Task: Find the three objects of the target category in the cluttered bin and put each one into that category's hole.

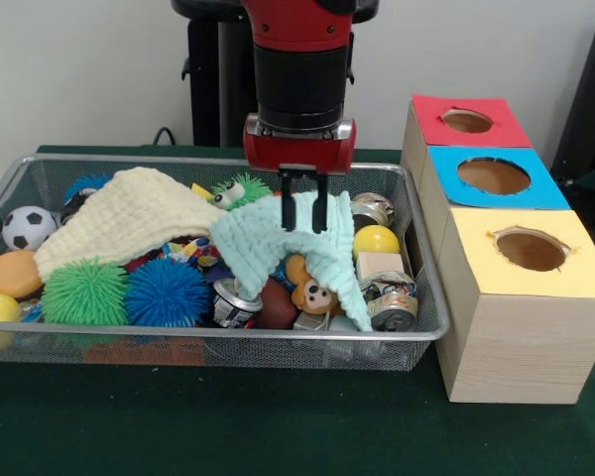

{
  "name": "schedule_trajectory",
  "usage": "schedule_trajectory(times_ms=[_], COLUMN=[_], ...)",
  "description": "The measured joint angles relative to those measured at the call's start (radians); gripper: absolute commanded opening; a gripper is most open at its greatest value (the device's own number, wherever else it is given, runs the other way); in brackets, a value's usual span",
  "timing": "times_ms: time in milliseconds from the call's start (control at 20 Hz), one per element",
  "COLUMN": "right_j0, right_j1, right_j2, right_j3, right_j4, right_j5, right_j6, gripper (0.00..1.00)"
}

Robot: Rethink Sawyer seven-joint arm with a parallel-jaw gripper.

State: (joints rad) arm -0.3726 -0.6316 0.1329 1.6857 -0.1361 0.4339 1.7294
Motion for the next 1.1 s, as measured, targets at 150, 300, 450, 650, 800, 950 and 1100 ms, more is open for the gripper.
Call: schedule_trajectory(times_ms=[150,300,450,650,800,950,1100], right_j0=[0.006,0.011,0.022,0.031,0.037,0.043,0.05], right_j1=[0.004,0.007,0.008,0.009,0.012,0.016,0.023], right_j2=[0.0,0.0,0.0,0.0,0.0,0.0,0.0], right_j3=[-0.01,-0.018,-0.028,-0.033,-0.039,-0.044,-0.051], right_j4=[-0.033,-0.048,-0.062,-0.068,-0.068,-0.068,-0.068], right_j5=[0.0,0.0,0.0,0.0,0.0,-0.001,-0.006], right_j6=[0.0,0.0,0.0,0.0,0.0,0.0,0.0], gripper=[1.0,1.0,1.0,1.0,1.0,1.0,1.0])
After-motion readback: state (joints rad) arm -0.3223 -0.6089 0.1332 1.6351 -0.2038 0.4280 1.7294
